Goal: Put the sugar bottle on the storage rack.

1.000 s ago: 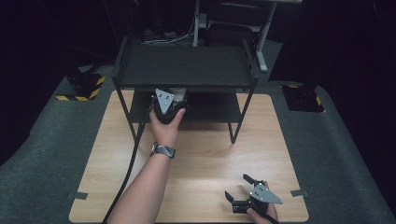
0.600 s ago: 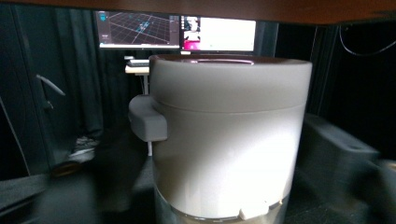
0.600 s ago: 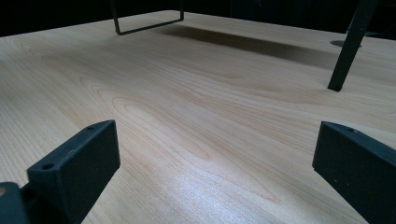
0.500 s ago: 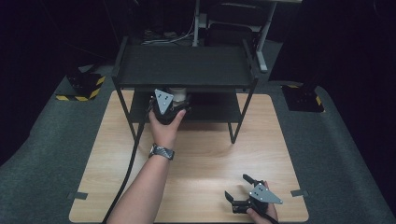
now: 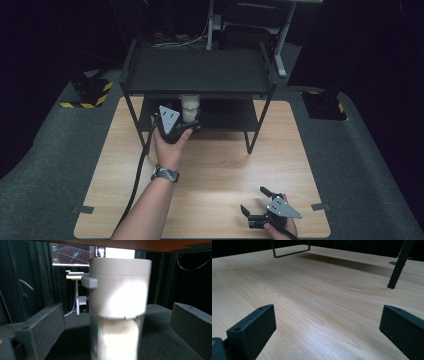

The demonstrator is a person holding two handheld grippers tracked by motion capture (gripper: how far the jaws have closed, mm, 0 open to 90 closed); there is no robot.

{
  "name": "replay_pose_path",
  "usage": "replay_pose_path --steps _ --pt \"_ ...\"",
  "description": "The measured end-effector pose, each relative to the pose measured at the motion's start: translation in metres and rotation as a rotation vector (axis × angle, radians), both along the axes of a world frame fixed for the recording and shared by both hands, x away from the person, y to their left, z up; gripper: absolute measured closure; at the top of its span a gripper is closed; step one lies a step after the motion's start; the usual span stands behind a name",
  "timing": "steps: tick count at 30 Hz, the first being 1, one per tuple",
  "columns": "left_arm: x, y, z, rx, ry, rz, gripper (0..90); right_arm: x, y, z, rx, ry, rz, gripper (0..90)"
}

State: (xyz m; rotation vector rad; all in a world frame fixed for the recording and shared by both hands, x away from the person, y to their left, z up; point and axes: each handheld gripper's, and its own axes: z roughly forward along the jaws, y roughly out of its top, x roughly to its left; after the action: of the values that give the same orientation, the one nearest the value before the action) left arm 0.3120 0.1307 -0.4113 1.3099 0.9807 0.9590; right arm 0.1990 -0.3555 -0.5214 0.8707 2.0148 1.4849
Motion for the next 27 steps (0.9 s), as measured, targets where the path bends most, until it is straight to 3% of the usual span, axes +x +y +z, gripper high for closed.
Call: replay_pose_path --steps 9,27 --pt "-0.03 0.013 -0.014 -0.001 -0.032 -0.025 0.5 0.0 0.001 0.0 -0.002 0.002 -0.004 0.3" --pt "-0.081 0.05 -0.058 0.006 -0.005 -0.038 0.5 0.001 0.002 0.001 -0.008 -0.002 -0.006 0.4"
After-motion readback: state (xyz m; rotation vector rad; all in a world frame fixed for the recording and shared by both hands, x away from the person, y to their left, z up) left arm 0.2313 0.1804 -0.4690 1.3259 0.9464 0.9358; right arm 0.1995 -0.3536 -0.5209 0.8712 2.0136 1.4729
